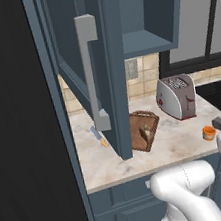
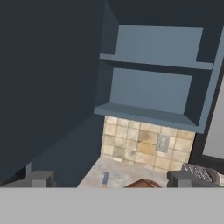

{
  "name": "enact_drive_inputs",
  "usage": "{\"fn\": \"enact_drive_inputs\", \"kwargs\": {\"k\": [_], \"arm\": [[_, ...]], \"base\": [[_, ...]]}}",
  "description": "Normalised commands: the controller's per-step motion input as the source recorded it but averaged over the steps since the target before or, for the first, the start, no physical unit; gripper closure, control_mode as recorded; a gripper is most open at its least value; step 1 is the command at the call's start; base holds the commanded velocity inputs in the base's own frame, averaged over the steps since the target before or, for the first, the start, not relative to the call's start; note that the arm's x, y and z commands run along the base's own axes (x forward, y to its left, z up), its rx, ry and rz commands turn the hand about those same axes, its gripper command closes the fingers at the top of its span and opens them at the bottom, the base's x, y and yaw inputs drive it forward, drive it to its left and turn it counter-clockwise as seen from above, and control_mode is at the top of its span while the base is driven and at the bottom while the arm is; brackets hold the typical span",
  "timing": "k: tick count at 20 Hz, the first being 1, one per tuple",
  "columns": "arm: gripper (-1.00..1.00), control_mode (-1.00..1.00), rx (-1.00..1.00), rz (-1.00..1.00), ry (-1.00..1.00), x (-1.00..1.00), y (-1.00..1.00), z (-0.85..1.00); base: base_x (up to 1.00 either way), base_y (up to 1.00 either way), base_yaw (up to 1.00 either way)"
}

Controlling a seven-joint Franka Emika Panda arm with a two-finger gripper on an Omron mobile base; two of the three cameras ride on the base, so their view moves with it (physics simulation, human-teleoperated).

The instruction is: Pick the bread, place it on the cutting board, pick the jam, place it on the counter, and close the cabinet.

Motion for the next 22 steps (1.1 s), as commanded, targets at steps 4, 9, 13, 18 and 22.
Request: {"fn": "enact_drive_inputs", "kwargs": {"k": [4,9,13,18,22], "arm": [[-1.00,-1.00,0.02,-0.04,-0.02,-0.12,0.23,0.06],[-1.00,-1.00,0.04,-0.06,-0.06,-0.15,0.22,0.10],[-1.00,-1.00,0.03,-0.04,-0.07,-0.15,0.16,0.07],[-1.00,-1.00,0.03,-0.04,-0.06,-0.10,0.15,0.04],[-1.00,-1.00,0.01,-0.01,-0.06,-0.01,0.10,0.01]], "base": [[0.00,0.00,0.00],[0.00,0.00,0.00],[0.00,0.00,0.00],[0.00,0.00,0.00],[0.00,0.00,0.00]]}}
